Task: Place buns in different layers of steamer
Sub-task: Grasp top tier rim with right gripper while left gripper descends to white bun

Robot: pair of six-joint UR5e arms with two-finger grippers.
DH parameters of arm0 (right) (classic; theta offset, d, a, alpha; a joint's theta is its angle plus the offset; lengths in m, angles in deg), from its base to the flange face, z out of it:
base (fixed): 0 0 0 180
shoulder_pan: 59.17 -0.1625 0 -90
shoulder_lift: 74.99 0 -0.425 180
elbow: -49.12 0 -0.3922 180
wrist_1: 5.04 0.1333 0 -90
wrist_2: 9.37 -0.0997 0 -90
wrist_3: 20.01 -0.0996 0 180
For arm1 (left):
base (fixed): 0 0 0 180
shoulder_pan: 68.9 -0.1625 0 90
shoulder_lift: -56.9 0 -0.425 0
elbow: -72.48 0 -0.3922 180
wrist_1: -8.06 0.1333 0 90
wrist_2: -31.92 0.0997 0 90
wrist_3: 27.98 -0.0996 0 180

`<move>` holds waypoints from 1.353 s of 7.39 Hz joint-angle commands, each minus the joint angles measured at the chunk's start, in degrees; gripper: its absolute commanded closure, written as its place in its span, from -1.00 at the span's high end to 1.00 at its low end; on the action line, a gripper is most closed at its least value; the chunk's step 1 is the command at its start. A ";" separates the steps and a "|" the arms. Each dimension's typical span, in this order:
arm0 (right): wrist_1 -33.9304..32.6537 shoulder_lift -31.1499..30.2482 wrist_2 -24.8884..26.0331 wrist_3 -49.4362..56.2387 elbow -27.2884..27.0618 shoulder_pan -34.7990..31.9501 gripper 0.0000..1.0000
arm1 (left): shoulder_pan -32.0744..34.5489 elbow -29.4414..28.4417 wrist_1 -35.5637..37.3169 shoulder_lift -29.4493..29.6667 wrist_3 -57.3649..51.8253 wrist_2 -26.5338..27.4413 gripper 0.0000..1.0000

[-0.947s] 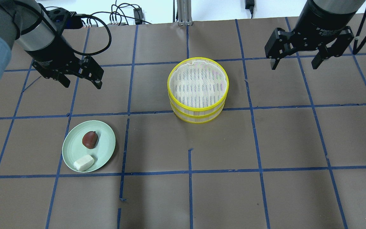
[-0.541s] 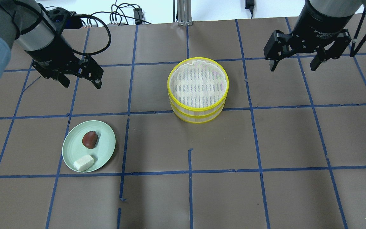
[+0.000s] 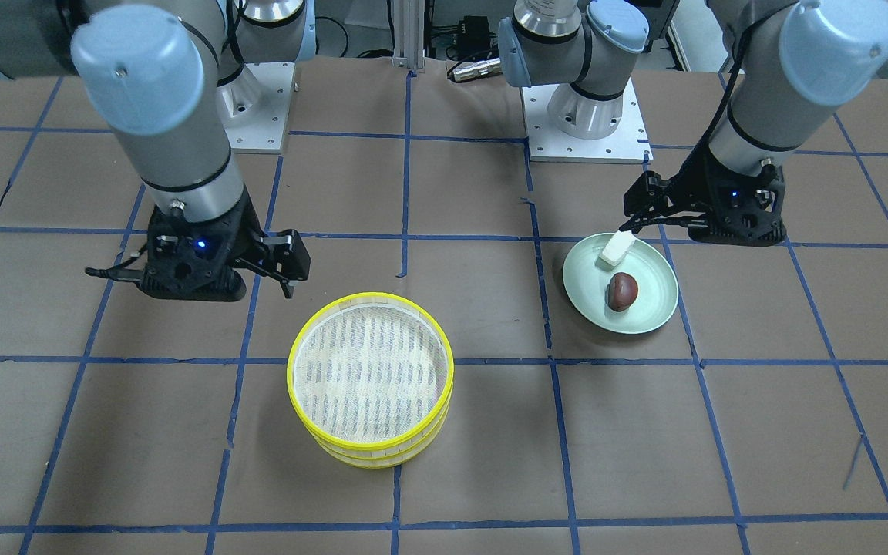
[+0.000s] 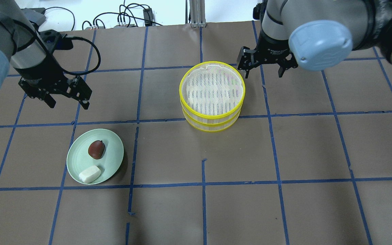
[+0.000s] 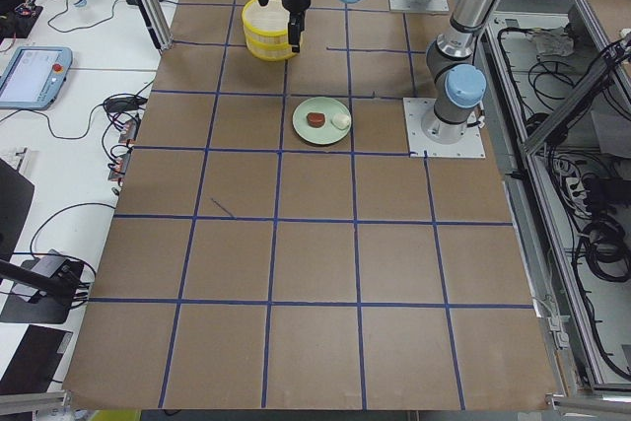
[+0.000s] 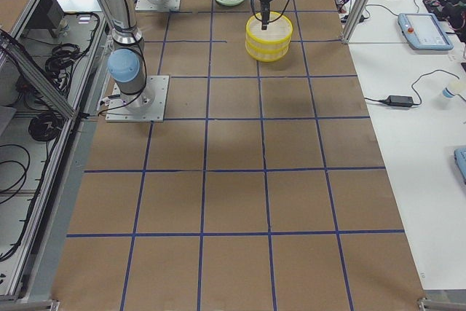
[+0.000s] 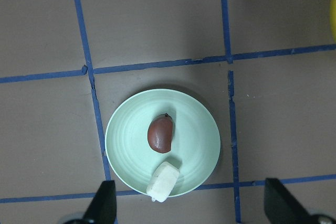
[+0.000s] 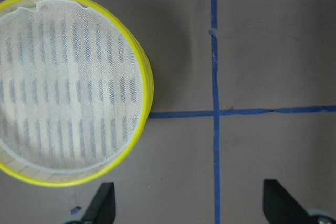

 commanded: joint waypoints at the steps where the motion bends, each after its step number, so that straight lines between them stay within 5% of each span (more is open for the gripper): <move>1: -9.52 5.88 0.02 -1.68 -2.78 -1.08 0.99 | -2.53 9.85 2.26 -0.62 -1.36 1.44 0.95; 5: -14.28 9.68 -0.16 -1.69 -3.67 -1.09 0.87 | -9.82 21.21 3.68 0.52 -5.32 1.44 0.96; 6: -14.28 9.77 -0.25 -1.86 -3.75 -1.09 0.37 | -10.01 21.66 4.91 1.48 -5.32 1.53 0.96; 10: -14.02 10.13 -1.66 -2.04 -4.28 -1.00 -0.67 | -9.92 21.76 11.93 6.93 -4.35 1.35 0.98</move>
